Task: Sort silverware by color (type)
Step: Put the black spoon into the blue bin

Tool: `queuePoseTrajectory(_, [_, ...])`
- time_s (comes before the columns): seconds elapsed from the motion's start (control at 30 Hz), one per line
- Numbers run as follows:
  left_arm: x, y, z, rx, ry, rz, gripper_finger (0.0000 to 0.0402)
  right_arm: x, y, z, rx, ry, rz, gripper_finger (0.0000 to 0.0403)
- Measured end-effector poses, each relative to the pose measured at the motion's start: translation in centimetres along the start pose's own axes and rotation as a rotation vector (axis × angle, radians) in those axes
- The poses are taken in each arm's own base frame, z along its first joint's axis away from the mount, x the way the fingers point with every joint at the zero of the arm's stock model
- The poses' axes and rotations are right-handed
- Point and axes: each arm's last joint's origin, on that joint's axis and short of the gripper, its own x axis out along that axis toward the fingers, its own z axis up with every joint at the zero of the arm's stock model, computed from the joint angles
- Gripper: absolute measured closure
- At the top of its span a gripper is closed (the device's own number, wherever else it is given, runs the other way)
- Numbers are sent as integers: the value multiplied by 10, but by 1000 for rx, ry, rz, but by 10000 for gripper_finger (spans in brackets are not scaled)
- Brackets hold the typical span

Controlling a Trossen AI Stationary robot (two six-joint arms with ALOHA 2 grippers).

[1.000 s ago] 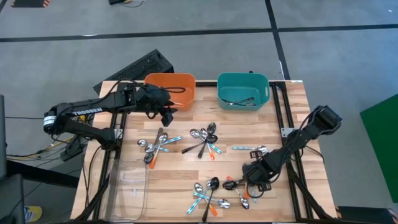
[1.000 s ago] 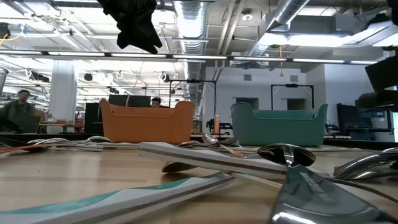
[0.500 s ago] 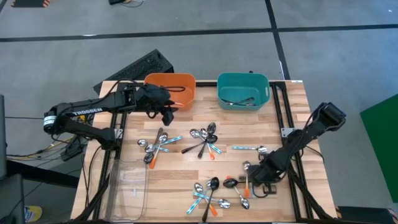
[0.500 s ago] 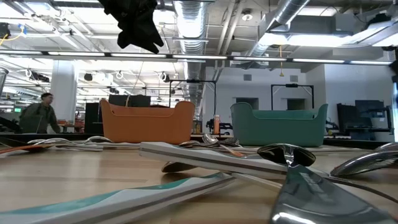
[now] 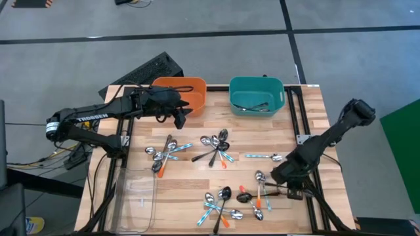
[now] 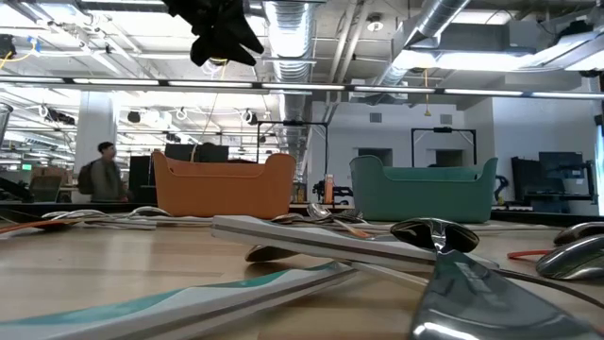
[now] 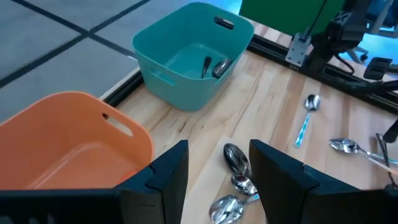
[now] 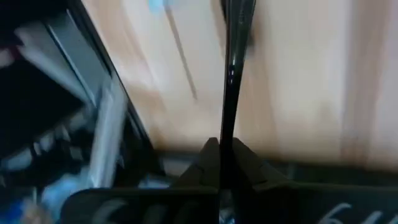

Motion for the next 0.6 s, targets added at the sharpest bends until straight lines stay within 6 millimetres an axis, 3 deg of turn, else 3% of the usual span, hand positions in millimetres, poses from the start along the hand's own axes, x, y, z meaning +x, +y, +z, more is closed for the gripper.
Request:
queuePoseTrajectory(0.33, [-1, -9, 10, -48, -94, -122, 246, -85, -16, 36, -18, -905, 135, 382])
queuePoseTrajectory(0.6, [-4, -20, 12, -52, -127, -177, 246, -135, -35, 69, -44, -1312, 204, 382])
